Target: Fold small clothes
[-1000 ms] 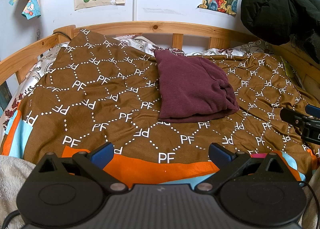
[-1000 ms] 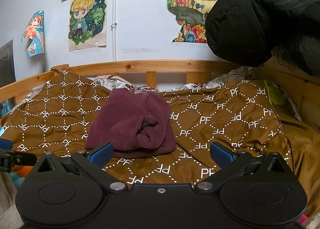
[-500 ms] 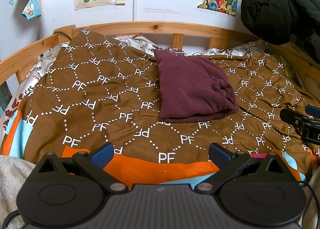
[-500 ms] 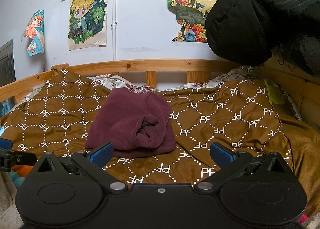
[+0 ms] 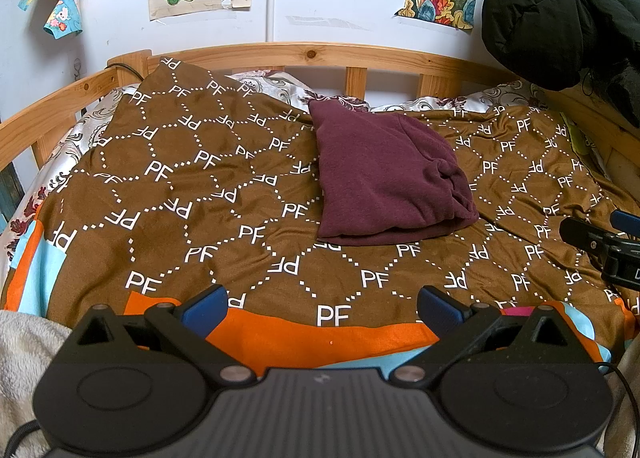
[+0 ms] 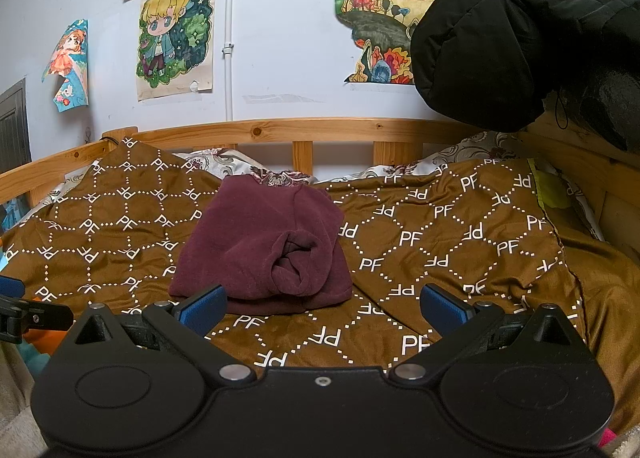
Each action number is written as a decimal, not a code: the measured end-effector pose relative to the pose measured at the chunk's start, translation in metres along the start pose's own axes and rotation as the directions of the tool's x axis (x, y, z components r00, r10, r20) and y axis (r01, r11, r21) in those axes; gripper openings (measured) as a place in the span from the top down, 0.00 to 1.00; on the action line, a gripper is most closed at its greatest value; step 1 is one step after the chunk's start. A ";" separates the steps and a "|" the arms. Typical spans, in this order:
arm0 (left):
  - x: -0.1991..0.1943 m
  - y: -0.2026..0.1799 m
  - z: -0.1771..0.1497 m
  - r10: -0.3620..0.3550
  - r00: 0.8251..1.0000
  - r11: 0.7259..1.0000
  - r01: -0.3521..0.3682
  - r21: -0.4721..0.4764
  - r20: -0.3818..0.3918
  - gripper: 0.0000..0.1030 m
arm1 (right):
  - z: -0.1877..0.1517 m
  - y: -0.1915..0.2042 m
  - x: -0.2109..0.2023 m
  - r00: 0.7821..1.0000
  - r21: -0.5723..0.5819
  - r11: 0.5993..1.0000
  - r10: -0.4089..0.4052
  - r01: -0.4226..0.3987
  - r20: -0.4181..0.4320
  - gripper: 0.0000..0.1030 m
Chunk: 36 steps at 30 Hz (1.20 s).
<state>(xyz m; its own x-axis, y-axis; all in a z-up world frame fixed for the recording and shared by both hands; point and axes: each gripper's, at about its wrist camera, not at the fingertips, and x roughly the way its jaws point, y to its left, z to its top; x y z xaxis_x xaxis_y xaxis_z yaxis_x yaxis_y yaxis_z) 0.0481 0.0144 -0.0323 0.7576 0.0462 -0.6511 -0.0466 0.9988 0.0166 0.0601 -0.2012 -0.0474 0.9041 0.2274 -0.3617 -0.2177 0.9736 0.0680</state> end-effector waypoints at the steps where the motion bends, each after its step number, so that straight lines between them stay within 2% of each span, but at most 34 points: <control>1: 0.000 0.000 0.000 0.000 1.000 1.000 0.000 0.000 0.000 0.01 | 0.000 0.000 0.000 1.000 0.000 1.000 0.000 0.000 0.000 0.01; 36: 0.000 0.003 -0.001 0.013 1.000 1.000 -0.013 -0.008 0.000 0.01 | -0.002 -0.001 0.000 1.000 -0.005 1.000 0.001 -0.001 -0.011 0.00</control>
<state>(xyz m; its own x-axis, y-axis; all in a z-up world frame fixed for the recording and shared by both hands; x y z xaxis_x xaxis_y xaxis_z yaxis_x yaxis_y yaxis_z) 0.0474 0.0173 -0.0326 0.7566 0.0589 -0.6512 -0.0612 0.9979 0.0192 0.0595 -0.2018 -0.0493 0.9000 0.2282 -0.3714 -0.2205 0.9733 0.0635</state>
